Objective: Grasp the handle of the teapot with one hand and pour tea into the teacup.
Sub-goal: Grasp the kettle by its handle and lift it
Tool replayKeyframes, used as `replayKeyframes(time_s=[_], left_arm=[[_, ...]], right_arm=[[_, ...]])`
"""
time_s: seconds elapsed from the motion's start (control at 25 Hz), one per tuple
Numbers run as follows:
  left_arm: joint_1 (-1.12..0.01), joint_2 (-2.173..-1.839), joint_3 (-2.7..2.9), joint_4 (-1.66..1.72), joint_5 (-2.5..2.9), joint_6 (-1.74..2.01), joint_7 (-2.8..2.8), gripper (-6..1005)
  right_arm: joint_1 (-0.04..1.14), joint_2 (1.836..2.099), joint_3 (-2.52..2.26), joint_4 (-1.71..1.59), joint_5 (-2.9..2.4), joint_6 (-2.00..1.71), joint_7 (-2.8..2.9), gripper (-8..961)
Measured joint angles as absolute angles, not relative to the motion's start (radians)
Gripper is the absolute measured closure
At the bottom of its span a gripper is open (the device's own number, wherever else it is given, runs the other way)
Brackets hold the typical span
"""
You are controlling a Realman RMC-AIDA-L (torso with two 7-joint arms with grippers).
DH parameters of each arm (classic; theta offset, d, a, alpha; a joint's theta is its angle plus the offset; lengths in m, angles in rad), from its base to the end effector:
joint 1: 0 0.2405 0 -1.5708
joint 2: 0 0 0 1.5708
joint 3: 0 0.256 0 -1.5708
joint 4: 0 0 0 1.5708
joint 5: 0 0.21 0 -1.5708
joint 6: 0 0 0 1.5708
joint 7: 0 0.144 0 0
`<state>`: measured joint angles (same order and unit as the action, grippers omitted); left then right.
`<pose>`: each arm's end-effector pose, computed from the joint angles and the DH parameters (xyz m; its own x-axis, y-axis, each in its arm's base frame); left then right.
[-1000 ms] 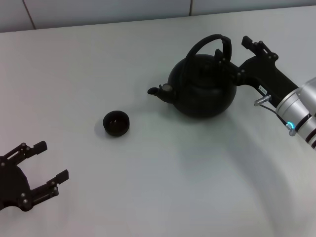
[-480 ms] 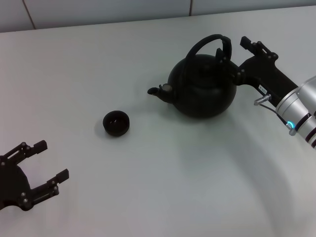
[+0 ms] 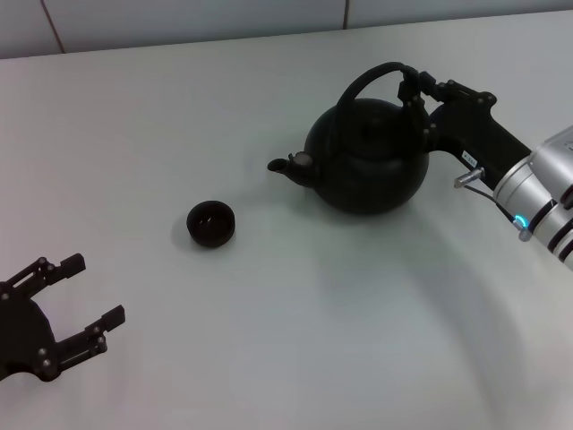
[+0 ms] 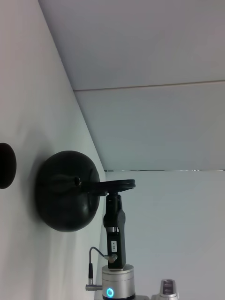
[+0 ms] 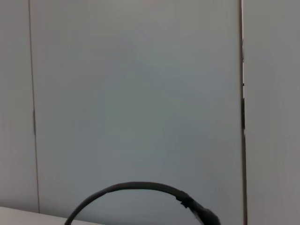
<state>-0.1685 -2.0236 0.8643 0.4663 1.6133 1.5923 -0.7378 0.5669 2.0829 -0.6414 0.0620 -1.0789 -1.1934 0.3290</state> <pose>-0.3437 0.2207 -0.0008 0.8186 0.0761 0.5694 0.3647 -0.8346 -0.4128 0.3047 0.3393 -0.0444 0.7251 -0.0423 -0.6873 -0.6374 -0.4190 -0.6467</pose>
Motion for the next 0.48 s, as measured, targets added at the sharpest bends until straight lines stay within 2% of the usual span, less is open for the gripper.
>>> replayKeyframes(time_s=[0.08, 0.4, 0.48], left_arm=[[-0.168, -2.024, 0.864, 0.466, 1.613, 1.592, -0.738, 192], [-0.167, -2.025, 0.861, 0.466, 1.614, 1.594, -0.738, 191], [-0.167, -2.025, 0.861, 0.466, 1.614, 1.594, -0.738, 191]], right_arm=[[0.569, 2.083, -0.641, 0.060, -1.080, -1.190, 0.330, 497], [0.569, 2.083, -0.633, 0.057, -1.084, -1.216, 0.344, 874], [0.566, 2.083, -0.631, 0.053, -1.084, -1.235, 0.354, 874]])
